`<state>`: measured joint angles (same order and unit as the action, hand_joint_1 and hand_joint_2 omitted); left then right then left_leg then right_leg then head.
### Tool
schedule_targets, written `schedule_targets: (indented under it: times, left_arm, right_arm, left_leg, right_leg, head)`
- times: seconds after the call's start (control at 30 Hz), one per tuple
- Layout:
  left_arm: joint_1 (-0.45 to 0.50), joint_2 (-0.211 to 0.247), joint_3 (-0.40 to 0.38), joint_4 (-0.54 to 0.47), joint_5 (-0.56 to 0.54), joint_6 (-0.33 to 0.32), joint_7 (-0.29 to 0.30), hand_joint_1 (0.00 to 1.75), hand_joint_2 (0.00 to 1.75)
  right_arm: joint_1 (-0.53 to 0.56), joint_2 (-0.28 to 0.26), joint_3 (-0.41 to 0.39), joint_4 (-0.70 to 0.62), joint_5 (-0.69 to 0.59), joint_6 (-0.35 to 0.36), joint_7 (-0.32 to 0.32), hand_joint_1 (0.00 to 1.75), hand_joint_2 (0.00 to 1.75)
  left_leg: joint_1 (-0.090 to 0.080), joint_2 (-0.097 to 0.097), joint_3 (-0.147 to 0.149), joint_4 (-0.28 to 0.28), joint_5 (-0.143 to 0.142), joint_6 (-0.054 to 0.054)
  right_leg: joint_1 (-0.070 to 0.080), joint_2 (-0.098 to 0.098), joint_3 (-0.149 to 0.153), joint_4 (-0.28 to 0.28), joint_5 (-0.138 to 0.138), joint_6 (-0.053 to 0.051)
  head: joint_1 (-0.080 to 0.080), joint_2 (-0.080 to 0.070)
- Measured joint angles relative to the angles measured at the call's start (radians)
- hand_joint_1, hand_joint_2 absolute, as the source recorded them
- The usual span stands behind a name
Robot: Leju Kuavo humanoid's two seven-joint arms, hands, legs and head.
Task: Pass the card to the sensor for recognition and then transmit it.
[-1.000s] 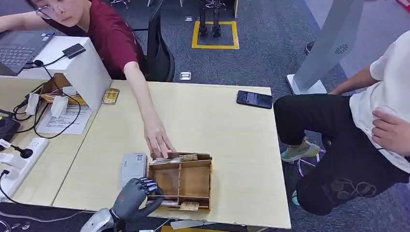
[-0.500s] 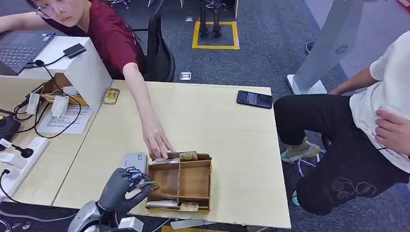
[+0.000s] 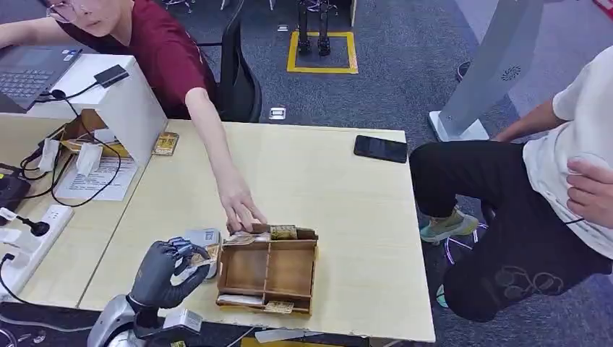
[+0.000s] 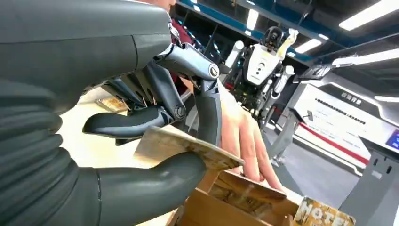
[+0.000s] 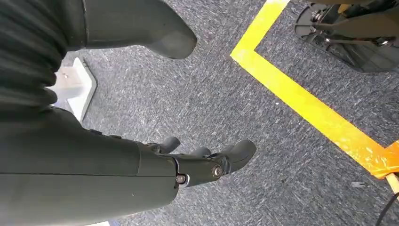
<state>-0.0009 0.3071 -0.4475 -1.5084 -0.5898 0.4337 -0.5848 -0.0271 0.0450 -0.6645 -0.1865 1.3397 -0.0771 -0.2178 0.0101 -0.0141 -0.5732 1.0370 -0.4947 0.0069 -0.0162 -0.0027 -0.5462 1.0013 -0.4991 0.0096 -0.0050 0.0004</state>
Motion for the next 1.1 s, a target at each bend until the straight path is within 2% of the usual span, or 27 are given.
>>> schedule_targets:
  times: [0.33,0.4,0.57,0.63,0.8,1.1]
  left_arm:
    - [-0.004,-0.001,0.021,-0.016,0.008,-0.001,0.003,1.75,1.75]
    - [-0.011,-0.002,0.027,-0.017,-0.013,0.02,0.026,1.75,1.75]
    - [-0.079,-0.011,0.071,-0.005,-0.111,0.098,0.155,1.75,1.75]
    - [-0.107,-0.016,0.091,0.013,-0.133,0.11,0.18,1.75,1.75]
    - [-0.127,-0.021,0.113,0.056,-0.174,0.135,0.191,1.75,1.75]
    - [-0.137,-0.026,0.127,0.1,-0.178,0.142,0.198,1.75,1.75]
  right_arm:
    - [0.0,0.0,-0.003,0.0,0.0,0.0,-0.001,0.0,1.75]
    - [0.0,0.0,-0.003,0.0,0.001,0.0,0.004,0.0,1.75]
    - [-0.001,0.003,-0.003,0.0,0.006,-0.004,0.006,0.0,1.75]
    - [-0.001,0.004,-0.003,0.0,0.006,-0.005,0.006,0.0,1.75]
    - [-0.001,0.005,-0.003,0.0,0.01,-0.004,0.006,0.0,1.75]
    - [0.0,0.005,-0.003,0.0,0.01,-0.004,0.006,0.0,1.75]
  left_leg:
    - [0.0,0.0,0.0,0.0,0.0,0.0]
    - [0.0,0.0,0.0,0.0,0.0,0.0]
    - [0.0,0.0,0.0,0.0,0.0,0.0]
    - [0.0,0.0,0.0,0.0,0.0,0.0]
    - [0.0,0.0,0.0,0.0,0.0,0.0]
    - [0.0,0.0,0.0,0.0,0.0,0.0]
  right_leg:
    - [0.0,0.0,0.0,0.0,0.0,0.0]
    - [0.0,0.0,0.0,0.0,0.0,0.0]
    - [0.0,0.0,0.0,0.0,0.0,0.0]
    - [0.0,0.0,0.0,0.0,0.0,0.0]
    - [0.0,0.0,0.0,0.0,0.0,0.0]
    - [0.0,0.0,-0.001,0.0,0.0,0.0]
  head:
    - [0.0,0.0]
    - [0.0,0.0]
    - [0.0,0.0]
    - [0.0,0.0]
    - [0.0,0.0]
    - [0.0,0.0]
